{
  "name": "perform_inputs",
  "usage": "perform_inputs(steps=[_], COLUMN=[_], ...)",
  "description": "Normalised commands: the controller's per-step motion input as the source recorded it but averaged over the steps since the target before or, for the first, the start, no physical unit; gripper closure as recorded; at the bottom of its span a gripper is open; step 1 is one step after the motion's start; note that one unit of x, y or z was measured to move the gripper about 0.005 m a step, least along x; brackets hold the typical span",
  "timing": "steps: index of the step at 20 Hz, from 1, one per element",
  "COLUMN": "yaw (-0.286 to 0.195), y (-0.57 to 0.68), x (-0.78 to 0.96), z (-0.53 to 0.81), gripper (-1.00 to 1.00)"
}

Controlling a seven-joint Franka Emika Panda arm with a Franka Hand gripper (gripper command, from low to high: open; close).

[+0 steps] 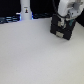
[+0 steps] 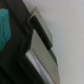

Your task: Open the kcup holder, insert the kcup into the holder, and close the kcup holder

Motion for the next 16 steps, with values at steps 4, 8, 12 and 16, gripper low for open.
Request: perform_inputs(steps=[4,8,12,16], yaw=[0.024,-0.014,-0.014,0.010], y=[0.17,0.07,0.01,-0.09], x=[0.33,0.28,0.05,-0.01], z=[0.92,0.80,0.06,-0.04], gripper=[-1.00,-1.00,-1.00,-1.00])
